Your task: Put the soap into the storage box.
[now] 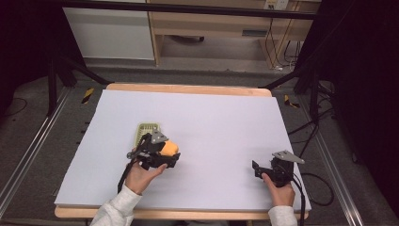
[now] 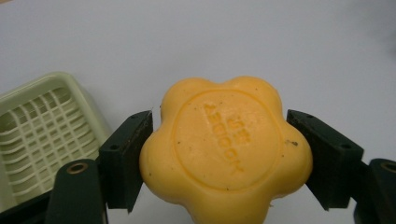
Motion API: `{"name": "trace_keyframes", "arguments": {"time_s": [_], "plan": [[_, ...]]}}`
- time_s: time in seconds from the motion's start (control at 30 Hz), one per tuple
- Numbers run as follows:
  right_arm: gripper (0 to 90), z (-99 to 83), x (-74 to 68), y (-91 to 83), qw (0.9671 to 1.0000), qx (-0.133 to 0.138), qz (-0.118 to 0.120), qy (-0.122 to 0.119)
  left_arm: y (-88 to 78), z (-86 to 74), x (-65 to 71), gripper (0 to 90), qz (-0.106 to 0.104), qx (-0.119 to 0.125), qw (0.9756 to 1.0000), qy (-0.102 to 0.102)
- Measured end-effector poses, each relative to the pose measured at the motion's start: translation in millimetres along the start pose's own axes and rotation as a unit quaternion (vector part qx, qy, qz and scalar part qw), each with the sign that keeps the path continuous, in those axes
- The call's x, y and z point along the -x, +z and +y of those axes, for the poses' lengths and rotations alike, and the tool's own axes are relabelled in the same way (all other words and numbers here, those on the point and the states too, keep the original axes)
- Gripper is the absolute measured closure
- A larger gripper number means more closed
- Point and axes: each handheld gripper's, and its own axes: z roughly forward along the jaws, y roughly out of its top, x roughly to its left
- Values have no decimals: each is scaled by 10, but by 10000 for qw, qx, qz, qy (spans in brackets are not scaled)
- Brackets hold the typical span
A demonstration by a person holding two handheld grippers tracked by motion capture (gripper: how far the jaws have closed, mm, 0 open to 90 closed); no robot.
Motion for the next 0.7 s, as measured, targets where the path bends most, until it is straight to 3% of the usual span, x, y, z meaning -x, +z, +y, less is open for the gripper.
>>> {"name": "trace_keyframes", "arguments": {"time_s": [0.4, 0.7], "plan": [[60, -4, 0, -1, 10000, -11, -21, -38, -141, -76, -311, 251, 241, 33, 9994, -242], [60, -5, 6, -14, 10000, -8, -8, -9, -154, -87, -448, 251, 381, 36, 9986, -377]]}}
